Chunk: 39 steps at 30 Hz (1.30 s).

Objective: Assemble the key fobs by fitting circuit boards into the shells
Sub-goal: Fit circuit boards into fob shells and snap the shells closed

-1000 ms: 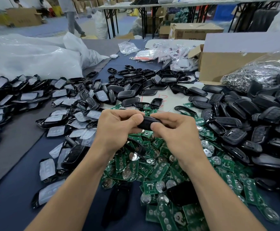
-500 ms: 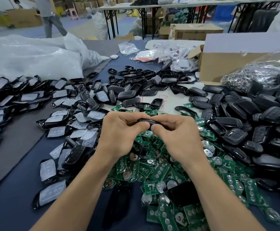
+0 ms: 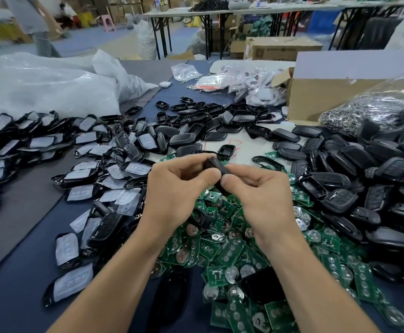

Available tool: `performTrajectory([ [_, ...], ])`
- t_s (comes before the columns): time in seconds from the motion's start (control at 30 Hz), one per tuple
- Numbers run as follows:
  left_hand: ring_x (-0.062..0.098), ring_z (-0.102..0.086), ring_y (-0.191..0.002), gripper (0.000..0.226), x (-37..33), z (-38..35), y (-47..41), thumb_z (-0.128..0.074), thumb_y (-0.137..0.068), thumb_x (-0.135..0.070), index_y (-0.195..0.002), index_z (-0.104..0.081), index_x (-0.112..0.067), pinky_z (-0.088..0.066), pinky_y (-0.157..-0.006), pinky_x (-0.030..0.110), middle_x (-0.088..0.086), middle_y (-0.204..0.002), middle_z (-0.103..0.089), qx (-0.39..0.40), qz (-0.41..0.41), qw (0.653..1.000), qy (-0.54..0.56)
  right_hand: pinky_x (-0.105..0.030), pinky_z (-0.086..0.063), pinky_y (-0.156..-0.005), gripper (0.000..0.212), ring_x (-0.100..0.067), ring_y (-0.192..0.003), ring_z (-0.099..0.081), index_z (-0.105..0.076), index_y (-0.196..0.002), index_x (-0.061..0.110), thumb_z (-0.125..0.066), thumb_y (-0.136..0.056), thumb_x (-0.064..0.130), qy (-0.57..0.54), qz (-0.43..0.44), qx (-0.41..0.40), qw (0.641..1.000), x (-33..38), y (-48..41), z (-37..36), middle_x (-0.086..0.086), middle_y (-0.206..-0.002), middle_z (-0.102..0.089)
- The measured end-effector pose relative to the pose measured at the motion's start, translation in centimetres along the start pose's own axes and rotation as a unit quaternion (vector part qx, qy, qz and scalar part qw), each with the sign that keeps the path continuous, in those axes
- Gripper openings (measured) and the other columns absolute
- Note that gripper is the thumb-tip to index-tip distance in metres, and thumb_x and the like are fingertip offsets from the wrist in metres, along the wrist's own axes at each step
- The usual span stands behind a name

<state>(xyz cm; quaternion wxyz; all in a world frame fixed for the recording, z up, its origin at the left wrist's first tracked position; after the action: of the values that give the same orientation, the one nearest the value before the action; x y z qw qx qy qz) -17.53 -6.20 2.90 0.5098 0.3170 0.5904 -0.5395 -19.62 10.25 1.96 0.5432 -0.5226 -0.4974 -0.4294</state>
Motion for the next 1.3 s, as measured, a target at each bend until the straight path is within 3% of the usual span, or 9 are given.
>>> performTrajectory([
  [0.2, 0.029, -0.071, -0.080, 0.033, 0.3, -1.4, 0.3, -0.070, -0.095, -0.044, -0.099, -0.083, -0.014, -0.060, -0.078, 0.050, 0.015, -0.093, -0.078, 0.033, 0.061, 0.992, 0.109, -0.019, -0.048, -0.055, 0.014, -0.008, -0.058, -0.055, -0.083, -0.088, 0.011, -0.075, -0.089, 0.000, -0.195, -0.122, -0.007, 0.973, -1.3, 0.8, -2.0, -0.004, -0.077, -0.076],
  [0.4, 0.024, -0.073, -0.071, 0.036, 0.5, -1.1, 0.5, -0.063, -0.097, -0.039, -0.085, -0.084, -0.013, -0.058, -0.060, 0.029, 0.016, -0.084, -0.079, -0.035, 0.097, 0.987, 0.127, -0.023, -0.053, -0.063, 0.009, -0.012, -0.061, -0.059, -0.082, -0.094, 0.007, -0.076, -0.089, 0.003, -0.179, -0.135, 0.012, 0.974, -2.1, 1.2, -2.7, -0.007, -0.081, -0.077],
  [0.63, 0.030, -0.074, -0.082, 0.044, 1.1, -0.8, 0.5, -0.055, -0.104, -0.042, -0.086, -0.083, -0.012, -0.060, -0.081, 0.050, 0.021, -0.091, -0.078, -0.039, 0.105, 0.989, 0.096, -0.019, -0.055, -0.059, 0.008, -0.012, -0.066, -0.068, -0.081, -0.093, 0.005, -0.074, -0.091, 0.002, -0.163, -0.149, 0.045, 0.974, -1.9, 1.1, -2.6, -0.009, -0.081, -0.078],
  [0.73, 0.019, -0.078, -0.098, 0.054, 1.2, -0.4, 0.4, -0.045, -0.103, -0.059, -0.106, -0.081, -0.019, -0.063, -0.082, 0.030, 0.004, -0.102, -0.081, -0.047, 0.106, 0.989, 0.093, -0.019, -0.056, -0.058, 0.005, -0.013, -0.068, -0.070, -0.079, -0.092, 0.006, -0.075, -0.089, 0.007, -0.155, -0.180, 0.067, 0.969, -1.1, 0.5, -1.4, -0.012, -0.087, -0.079],
  [0.9, 0.017, -0.078, -0.098, 0.053, 1.4, 0.7, 0.0, -0.045, -0.095, -0.059, -0.113, -0.076, -0.020, -0.061, -0.083, 0.025, 0.000, -0.101, -0.082, -0.080, 0.121, 0.985, 0.090, -0.034, -0.057, -0.097, 0.064, -0.018, -0.125, -0.065, -0.062, -0.137, 0.012, -0.069, -0.082, 0.044, -0.479, -0.093, 0.047, 0.872, 1.1, -1.6, 4.6, -0.002, -0.136, -0.069],
  [1.03, 0.016, -0.078, -0.093, 0.033, 1.5, 1.6, -0.3, -0.051, -0.108, -0.038, -0.108, -0.078, -0.018, -0.060, -0.083, 0.027, 0.001, -0.094, -0.082, -0.134, 0.131, 0.979, 0.078, -0.032, -0.058, -0.092, 0.053, -0.017, -0.111, -0.073, -0.068, -0.129, 0.013, -0.074, -0.078, 0.026, -0.312, -0.181, 0.013, 0.933, -1.3, -1.7, 3.1, -0.005, -0.126, -0.075],
  [1.17, 0.014, -0.078, -0.088, 0.025, 1.7, 2.8, -0.7, -0.057, -0.107, -0.027, -0.103, -0.080, -0.018, -0.062, -0.083, 0.029, -0.002, -0.089, -0.081, -0.196, 0.138, 0.969, 0.065, -0.027, -0.062, -0.082, 0.028, -0.014, -0.094, -0.075, -0.077, -0.109, 0.019, -0.073, -0.088, 0.000, -0.055, -0.133, -0.011, 0.990, -0.9, -4.0, 1.4, 0.004, -0.102, -0.080],
  [1.23, 0.012, -0.077, -0.087, 0.023, 1.9, 3.2, -0.9, -0.059, -0.106, -0.025, -0.101, -0.081, -0.020, -0.061, -0.083, 0.029, -0.003, -0.088, -0.081, -0.215, 0.140, 0.965, 0.058, -0.030, -0.060, -0.092, 0.040, -0.005, -0.097, -0.072, -0.074, -0.116, 0.026, -0.063, -0.092, -0.003, 0.154, -0.067, -0.008, 0.986, -0.3, -6.5, 0.5, 0.011, -0.110, -0.078],
  [1.3, 0.011, -0.077, -0.087, 0.022, 2.0, 3.4, -1.1, -0.059, -0.106, -0.023, -0.099, -0.081, -0.021, -0.061, -0.084, 0.030, -0.004, -0.088, -0.081, -0.221, 0.139, 0.964, 0.050, -0.029, -0.056, -0.094, 0.051, -0.005, -0.094, -0.066, -0.065, -0.136, 0.024, -0.054, -0.094, -0.003, 0.353, -0.017, 0.053, 0.934, -0.2, -8.9, -1.2, 0.004, -0.134, -0.069],
])
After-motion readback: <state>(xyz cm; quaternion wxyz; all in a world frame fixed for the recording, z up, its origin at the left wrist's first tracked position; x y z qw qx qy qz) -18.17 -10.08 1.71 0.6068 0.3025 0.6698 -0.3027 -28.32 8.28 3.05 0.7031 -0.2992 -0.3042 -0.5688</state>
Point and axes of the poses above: each hand's wrist, its own y-axis away from the middle knuckle, its own z-axis out of the back of the hand, x = y × z, the point moved 5 cm from there along -y, towards the middle knuckle
